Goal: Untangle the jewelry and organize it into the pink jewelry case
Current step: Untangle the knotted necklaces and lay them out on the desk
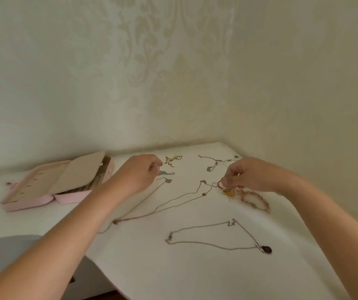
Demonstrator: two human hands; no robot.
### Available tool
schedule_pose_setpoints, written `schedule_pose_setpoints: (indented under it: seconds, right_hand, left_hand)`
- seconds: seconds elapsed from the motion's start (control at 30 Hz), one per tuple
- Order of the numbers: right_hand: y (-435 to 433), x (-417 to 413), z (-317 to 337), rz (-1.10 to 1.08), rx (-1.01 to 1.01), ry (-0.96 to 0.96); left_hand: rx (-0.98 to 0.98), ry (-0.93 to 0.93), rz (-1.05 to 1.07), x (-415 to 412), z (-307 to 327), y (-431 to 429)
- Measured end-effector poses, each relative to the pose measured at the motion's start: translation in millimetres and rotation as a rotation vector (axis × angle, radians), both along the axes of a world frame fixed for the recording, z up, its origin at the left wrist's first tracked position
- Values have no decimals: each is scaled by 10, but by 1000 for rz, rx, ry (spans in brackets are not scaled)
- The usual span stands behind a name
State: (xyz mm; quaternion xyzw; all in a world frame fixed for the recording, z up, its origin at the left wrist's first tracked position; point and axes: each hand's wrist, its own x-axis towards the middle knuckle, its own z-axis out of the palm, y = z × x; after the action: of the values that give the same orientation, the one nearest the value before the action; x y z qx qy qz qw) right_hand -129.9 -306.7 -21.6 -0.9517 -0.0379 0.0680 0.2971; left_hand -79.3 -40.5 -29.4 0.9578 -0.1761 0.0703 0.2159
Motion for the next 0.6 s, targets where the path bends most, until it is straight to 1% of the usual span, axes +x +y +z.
schedule_pose_setpoints:
  seconds: [0.07, 0.17, 0.23, 0.37, 0.5, 0.53, 0.6]
  right_hand:
    - [-44, 212, -17, -46, -38, -46]
    - [-134, 481, -127, -160, -160, -130]
    - [-212, 589, -199, -212, -201, -113]
    - [-322, 700, -272, -167, -297, -30]
    - [-362, 748, -289, -111, -358, 7]
    - [-371, 753, -288, -109, -358, 10]
    - [-385, 777, -284, -109, -360, 9]
  left_hand:
    - [17, 40, -62, 412, -53, -103]
    - [111, 116, -114, 817, -257, -256]
    - [156, 195, -128, 928, -357, -323]
    - [320, 286, -148, 1045, -485, -286]
    - [407, 432, -164, 1080, -461, -126]
    - [406, 456, -173, 1080, -448, -96]
    - [295, 448, -176, 1085, -394, -63]
